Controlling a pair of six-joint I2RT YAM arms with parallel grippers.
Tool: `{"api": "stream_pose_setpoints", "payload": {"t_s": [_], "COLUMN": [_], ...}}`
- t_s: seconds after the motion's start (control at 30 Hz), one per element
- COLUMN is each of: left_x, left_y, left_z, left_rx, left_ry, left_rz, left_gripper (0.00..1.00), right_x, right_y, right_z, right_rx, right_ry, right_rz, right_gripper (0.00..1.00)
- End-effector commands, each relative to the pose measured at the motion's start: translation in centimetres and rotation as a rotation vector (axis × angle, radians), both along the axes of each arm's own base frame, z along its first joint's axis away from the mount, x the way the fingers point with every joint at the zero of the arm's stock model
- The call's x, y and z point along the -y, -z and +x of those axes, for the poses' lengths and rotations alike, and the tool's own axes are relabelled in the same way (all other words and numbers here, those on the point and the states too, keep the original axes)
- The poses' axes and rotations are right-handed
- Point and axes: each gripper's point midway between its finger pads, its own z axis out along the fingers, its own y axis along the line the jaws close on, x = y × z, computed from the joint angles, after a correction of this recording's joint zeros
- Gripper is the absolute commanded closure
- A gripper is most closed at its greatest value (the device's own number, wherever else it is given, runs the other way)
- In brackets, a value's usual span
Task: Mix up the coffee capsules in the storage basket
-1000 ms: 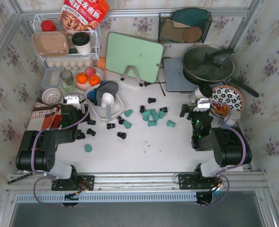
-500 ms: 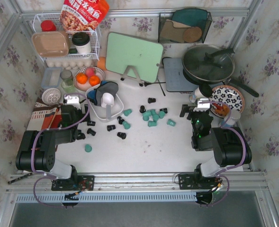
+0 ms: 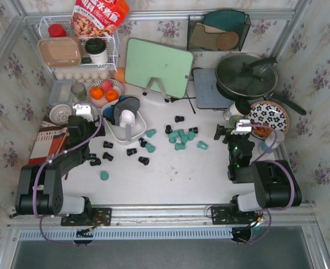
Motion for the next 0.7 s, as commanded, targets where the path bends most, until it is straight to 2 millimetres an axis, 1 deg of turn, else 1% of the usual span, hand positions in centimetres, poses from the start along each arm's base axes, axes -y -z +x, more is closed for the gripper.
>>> {"api": "stream_pose_setpoints", "payload": {"t_s": [0.0, 0.07, 0.13, 0.23, 0.33, 0.4, 0.5, 0.57, 0.67], "left_x": [-0.1, -0.8, -1.2, -0.5, 0.2, 0.2, -1.0, -1.5, -2.0], "left_y": [-1.1, -2.4, -4.3, -6.7, -8.5, -9.4, -11.0, -11.2, -11.4], "left_z": [-1.1, -1.5, -1.8, -2.1, -3.1, -3.9, -5.4, -6.5, -7.4], "left_rx": [-0.019, -0.005, 0.020, 0.061, 0.085, 0.087, 0.067, 0.014, -0.054], "left_ry": [-0.002, -0.072, -0.115, -0.086, -0.060, -0.070, -0.193, -0.261, -0.332], "left_rz": [0.000, -0.028, -0.053, -0.090, -0.122, -0.144, -0.209, -0.240, -0.264], "left_gripper": [0.01, 0.01, 0.01, 0.01, 0.01, 0.01, 0.01, 0.01, 0.01], "right_x": [0.7, 1.5, 1.8, 2.0, 2.2, 2.0, 1.4, 0.8, 0.0], "right_y": [-1.1, -1.3, -1.2, -1.0, -1.1, -1.2, -1.8, -2.2, -2.6], "right_z": [0.1, 0.3, 0.5, 0.5, 0.3, 0.2, 0.4, 0.6, 0.9], "right_rx": [-0.003, -0.035, -0.076, -0.120, -0.143, -0.152, -0.148, -0.153, -0.166], "right_ry": [0.049, 0.103, 0.131, 0.159, 0.181, 0.180, 0.161, 0.147, 0.128], "right_rz": [0.033, 0.066, 0.085, 0.123, 0.155, 0.175, 0.197, 0.195, 0.177], "right_gripper": [0.00, 0.00, 0.00, 0.00, 0.00, 0.00, 0.00, 0.00, 0.00]}}
